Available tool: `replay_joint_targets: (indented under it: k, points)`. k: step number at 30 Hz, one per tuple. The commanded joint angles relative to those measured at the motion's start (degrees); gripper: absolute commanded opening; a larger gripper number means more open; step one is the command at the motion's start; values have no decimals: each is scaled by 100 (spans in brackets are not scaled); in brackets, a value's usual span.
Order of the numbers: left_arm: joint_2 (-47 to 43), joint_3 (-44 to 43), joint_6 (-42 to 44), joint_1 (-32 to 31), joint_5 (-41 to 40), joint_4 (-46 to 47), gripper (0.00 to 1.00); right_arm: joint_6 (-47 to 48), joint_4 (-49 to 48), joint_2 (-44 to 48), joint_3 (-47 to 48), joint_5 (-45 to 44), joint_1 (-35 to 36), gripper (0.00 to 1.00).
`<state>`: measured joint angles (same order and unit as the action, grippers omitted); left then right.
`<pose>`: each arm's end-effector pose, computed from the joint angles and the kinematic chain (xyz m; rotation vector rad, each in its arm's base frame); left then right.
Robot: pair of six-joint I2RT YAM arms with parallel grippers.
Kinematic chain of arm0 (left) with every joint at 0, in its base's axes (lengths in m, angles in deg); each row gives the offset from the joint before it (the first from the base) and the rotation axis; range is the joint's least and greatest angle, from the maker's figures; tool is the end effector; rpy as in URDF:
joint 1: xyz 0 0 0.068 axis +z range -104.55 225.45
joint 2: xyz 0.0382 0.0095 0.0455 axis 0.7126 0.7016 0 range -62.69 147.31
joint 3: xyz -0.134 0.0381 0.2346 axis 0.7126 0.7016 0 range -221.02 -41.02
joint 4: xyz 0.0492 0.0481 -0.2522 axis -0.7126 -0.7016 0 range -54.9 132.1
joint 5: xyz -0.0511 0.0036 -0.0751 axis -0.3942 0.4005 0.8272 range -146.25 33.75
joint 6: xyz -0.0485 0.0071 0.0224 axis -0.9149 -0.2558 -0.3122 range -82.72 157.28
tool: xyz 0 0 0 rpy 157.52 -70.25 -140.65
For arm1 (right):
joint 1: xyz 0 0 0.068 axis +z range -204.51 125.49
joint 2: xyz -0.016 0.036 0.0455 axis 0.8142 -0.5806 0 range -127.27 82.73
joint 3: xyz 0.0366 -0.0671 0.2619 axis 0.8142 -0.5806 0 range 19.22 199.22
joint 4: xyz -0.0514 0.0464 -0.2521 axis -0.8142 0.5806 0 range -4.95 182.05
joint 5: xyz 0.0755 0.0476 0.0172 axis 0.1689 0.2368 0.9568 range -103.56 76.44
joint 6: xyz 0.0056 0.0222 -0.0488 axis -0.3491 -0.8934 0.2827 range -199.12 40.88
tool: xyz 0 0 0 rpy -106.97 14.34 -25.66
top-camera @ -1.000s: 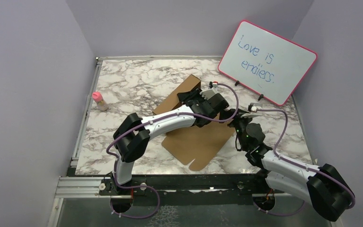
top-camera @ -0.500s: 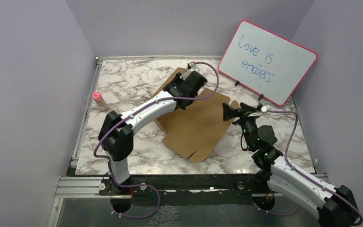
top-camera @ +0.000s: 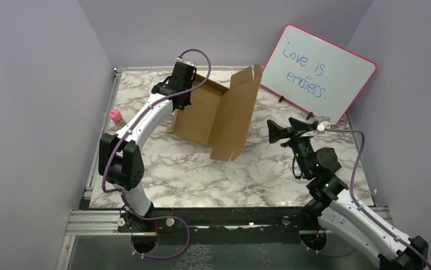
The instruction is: Fold the paper box
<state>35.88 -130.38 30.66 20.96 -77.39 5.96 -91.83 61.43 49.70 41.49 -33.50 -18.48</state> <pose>0.3567 -0.1483 0.3184 0.1827 2.2942 0.1601 0.1327 0.0816 0.2945 0.0185 1.3761 0.4803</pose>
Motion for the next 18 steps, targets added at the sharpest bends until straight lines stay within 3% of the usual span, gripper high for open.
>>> replay_joint_targets:
  k: [1, 11, 18]
  points:
    - [-86, 297, -607, 396, 1607, 61, 13, 56, 668, -138, 467, 342, -13, 93]
    - [-257, 1530, -1380, 732, 2642, 505, 13, 21, 1357, -645, 1036, 999, -9, 93]
    - [-620, 2277, -1784, 731, 2886, 897, 24, 117, 1811, -1019, 1482, 1060, -16, 92]
